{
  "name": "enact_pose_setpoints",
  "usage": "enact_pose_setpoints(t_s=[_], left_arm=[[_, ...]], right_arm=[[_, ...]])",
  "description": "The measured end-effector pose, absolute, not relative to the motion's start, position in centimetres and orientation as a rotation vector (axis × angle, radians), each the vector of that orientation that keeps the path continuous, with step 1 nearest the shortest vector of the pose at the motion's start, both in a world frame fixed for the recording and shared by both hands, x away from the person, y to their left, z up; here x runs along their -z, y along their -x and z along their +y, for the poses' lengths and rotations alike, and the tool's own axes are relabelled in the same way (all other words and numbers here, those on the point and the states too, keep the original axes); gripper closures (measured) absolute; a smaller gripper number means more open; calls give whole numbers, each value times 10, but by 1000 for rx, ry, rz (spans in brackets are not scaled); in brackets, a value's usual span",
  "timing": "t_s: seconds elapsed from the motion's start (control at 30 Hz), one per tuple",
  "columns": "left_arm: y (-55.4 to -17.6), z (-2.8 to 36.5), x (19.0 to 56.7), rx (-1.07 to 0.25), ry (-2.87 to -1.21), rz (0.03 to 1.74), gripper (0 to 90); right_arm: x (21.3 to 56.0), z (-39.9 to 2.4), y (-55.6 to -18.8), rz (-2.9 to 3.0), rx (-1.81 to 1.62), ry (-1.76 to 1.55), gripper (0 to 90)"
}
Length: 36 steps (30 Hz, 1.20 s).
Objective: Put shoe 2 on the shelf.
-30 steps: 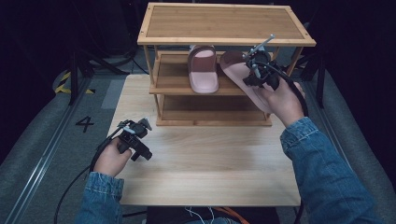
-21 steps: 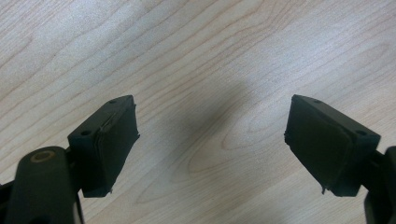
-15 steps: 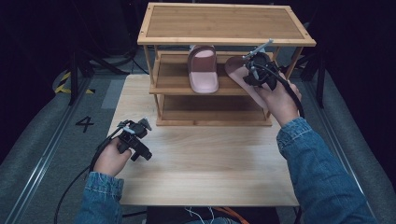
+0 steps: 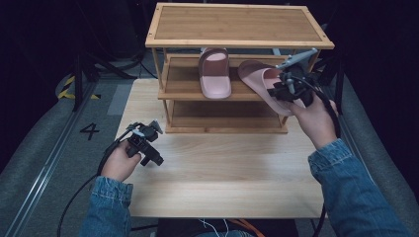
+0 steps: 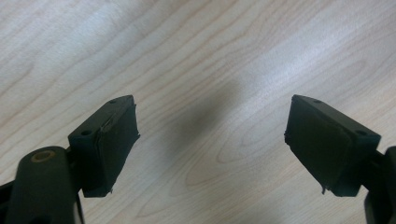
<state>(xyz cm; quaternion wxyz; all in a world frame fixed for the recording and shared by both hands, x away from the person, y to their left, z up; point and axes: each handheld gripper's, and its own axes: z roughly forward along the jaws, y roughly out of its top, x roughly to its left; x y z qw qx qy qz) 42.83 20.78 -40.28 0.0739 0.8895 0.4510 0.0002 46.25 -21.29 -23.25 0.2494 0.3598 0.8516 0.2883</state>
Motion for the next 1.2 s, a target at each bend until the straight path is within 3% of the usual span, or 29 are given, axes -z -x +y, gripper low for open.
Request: enact_pose_setpoints(t_s=[0.23, 0.57, 0.77, 1.2], left_arm=[[-435, 201, 403, 4, -2683, 1341, 171], [-438, 193, 403, 35, -2687, 1310, 171], [-437, 192, 404, 46, -2682, 1319, 171], [-432, 198, 405, 38, -2681, 1330, 171]], right_arm=[[230, -253, -427, 2342, -851, -1036, 771], [244, -288, -405, 2382, -844, -1132, 776], [259, -303, -411, 2383, -838, -1203, 777], [264, -295, -432, 2386, -857, -1211, 781]])
